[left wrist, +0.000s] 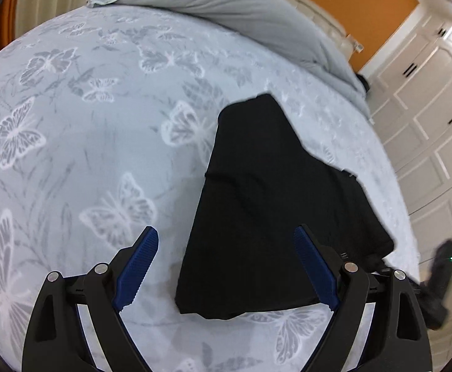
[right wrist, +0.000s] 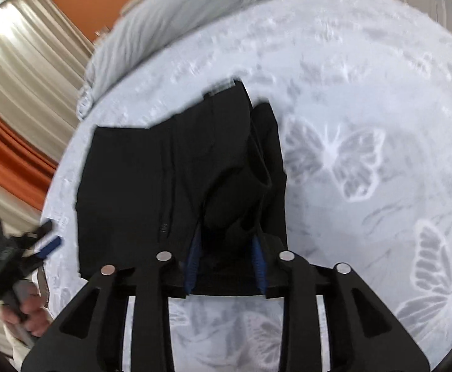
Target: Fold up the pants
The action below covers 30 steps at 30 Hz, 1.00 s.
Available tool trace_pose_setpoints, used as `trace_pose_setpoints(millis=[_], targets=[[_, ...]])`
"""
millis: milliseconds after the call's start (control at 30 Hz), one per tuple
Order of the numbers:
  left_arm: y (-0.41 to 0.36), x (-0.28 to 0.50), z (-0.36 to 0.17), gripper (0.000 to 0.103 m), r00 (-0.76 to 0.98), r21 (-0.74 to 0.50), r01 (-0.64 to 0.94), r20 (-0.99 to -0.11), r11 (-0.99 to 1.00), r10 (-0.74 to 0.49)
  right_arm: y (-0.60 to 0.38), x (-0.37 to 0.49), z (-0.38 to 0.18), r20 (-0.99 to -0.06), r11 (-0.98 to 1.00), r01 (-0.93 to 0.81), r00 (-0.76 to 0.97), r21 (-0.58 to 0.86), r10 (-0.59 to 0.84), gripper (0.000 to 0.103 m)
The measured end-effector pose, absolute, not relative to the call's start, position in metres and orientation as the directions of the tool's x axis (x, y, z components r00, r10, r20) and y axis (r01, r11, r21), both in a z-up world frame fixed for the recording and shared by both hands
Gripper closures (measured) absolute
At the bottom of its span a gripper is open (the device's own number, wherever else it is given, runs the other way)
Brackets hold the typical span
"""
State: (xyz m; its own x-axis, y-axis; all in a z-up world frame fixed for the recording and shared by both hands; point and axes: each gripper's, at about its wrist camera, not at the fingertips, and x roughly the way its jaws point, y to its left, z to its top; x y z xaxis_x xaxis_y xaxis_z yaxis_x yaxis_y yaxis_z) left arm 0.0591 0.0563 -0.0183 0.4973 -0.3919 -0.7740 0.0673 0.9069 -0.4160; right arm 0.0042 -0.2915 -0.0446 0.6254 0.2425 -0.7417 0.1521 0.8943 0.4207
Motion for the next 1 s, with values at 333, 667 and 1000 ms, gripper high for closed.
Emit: trace_pose_setpoints(millis=[333,667,1000], targets=[[0.099,0.074,-0.017,0.016,0.554,-0.471,-0.109,-0.760,0.876,-0.340,-0.282,0.064,-0.059,-0.742,0.850,0.155,0.581,0.504,0.334,0.090],[0.164,0.086,-0.002,0.016,0.623,-0.555,-0.260,-0.721,0.790,-0.302,-0.150,0.058,0.138,-0.378,0.741,-0.384,0.677,0.551,0.632,0.092],[0.132,0.088,-0.010,0.016,0.528,-0.485,-0.157,-0.777,0.861,-0.341,-0.255,0.024,-0.046,-0.831,0.941,0.121,0.514,0.315,0.212,0.084]])
